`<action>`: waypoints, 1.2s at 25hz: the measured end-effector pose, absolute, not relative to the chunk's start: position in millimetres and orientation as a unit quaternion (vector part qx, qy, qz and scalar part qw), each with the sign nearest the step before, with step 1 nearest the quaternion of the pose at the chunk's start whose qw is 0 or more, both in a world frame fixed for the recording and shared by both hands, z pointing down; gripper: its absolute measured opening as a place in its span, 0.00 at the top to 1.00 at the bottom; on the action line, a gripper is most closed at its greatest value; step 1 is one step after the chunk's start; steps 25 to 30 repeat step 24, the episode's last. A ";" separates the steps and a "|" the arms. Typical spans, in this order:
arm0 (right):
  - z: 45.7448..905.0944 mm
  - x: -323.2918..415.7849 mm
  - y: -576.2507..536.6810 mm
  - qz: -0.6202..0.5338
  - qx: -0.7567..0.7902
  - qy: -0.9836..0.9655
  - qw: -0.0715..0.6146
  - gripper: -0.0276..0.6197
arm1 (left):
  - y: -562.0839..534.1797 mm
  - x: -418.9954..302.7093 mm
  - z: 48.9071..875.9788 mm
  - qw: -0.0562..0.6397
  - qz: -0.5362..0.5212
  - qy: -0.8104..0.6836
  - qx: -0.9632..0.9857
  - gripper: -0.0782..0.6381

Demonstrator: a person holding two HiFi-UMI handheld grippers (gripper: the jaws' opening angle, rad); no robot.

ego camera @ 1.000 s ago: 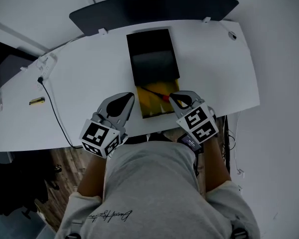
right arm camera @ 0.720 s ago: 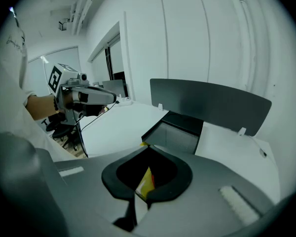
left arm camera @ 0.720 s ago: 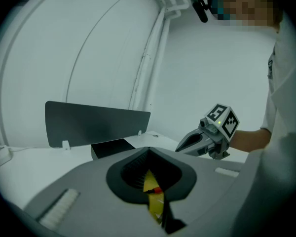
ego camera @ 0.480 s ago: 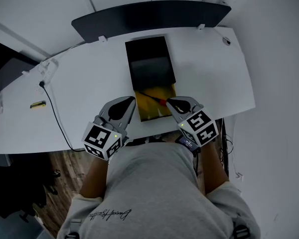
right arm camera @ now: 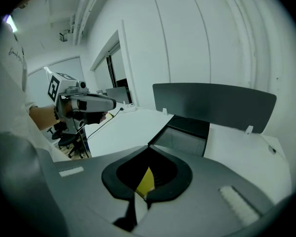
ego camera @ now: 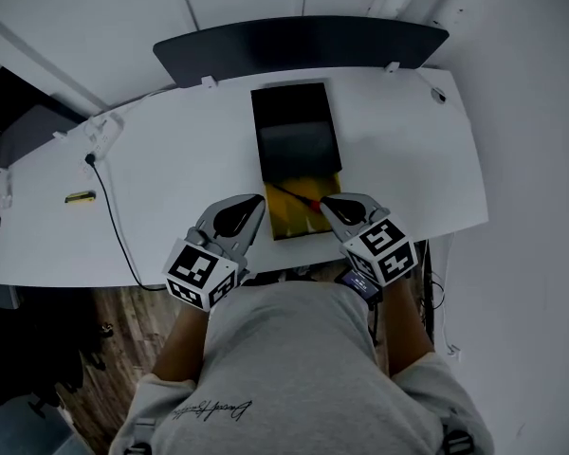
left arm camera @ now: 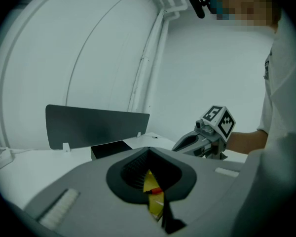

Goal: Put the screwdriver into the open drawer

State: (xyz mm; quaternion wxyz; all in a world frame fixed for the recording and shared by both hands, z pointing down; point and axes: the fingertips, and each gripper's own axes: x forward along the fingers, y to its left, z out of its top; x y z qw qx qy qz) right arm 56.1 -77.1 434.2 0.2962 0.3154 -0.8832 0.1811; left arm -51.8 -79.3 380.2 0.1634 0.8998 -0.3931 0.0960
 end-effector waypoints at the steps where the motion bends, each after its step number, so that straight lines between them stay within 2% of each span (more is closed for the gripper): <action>1: 434.6 56.2 -77.2 0.181 0.315 -0.883 0.296 0.94 | -78.9 -51.5 380.0 0.163 0.097 -0.393 0.900 0.89; 30: 432.4 50.4 -75.3 0.181 0.308 -0.886 0.295 0.94 | -75.9 -49.7 381.7 0.165 0.102 -0.385 0.902 0.89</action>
